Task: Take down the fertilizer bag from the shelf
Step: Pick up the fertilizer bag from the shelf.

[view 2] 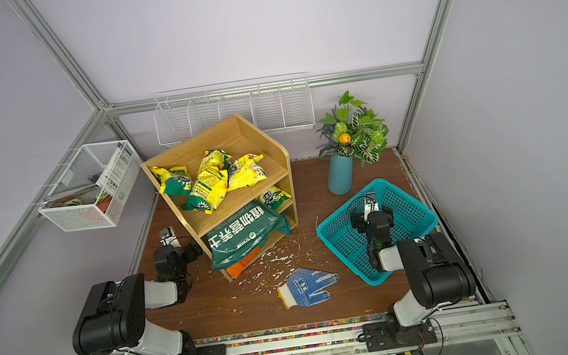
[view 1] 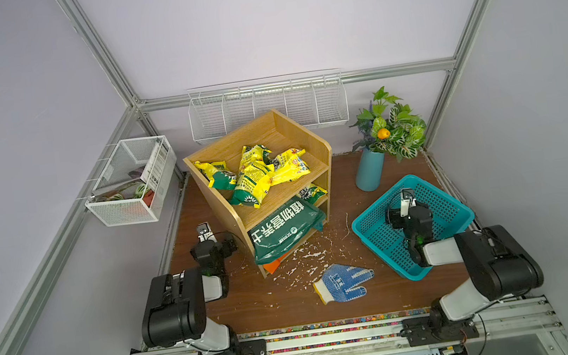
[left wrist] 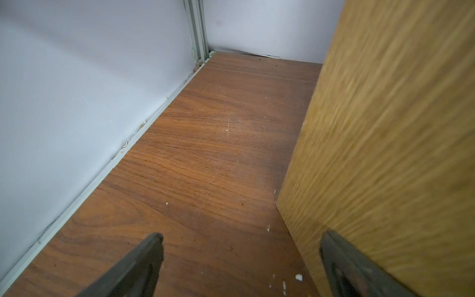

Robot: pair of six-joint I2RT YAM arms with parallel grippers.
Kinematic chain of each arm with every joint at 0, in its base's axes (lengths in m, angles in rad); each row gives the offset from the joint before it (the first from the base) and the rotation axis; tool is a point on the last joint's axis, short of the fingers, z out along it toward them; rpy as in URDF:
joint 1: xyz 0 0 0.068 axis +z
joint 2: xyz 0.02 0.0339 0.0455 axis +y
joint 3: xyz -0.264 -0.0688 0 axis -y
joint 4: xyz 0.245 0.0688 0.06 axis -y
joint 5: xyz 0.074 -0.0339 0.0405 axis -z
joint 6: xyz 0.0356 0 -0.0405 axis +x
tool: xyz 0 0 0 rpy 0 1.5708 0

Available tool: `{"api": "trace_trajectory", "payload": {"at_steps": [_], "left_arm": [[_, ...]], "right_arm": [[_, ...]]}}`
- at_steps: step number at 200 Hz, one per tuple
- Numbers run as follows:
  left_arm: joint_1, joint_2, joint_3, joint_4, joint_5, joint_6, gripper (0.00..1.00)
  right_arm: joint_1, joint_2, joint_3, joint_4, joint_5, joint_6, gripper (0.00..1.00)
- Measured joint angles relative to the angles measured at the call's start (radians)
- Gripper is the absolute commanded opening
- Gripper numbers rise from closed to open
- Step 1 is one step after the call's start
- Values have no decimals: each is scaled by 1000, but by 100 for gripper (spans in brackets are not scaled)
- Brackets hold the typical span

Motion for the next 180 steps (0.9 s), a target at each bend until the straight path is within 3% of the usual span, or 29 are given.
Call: {"api": "trace_trajectory", "payload": {"at_steps": [157, 180], "left_arm": [[0, 0, 0, 6, -4, 0, 100], [-2, -67, 0, -23, -20, -16, 100]], "right_arm": [[0, 0, 0, 0, 0, 5, 99], [-11, 0, 6, -7, -15, 11, 99]]}}
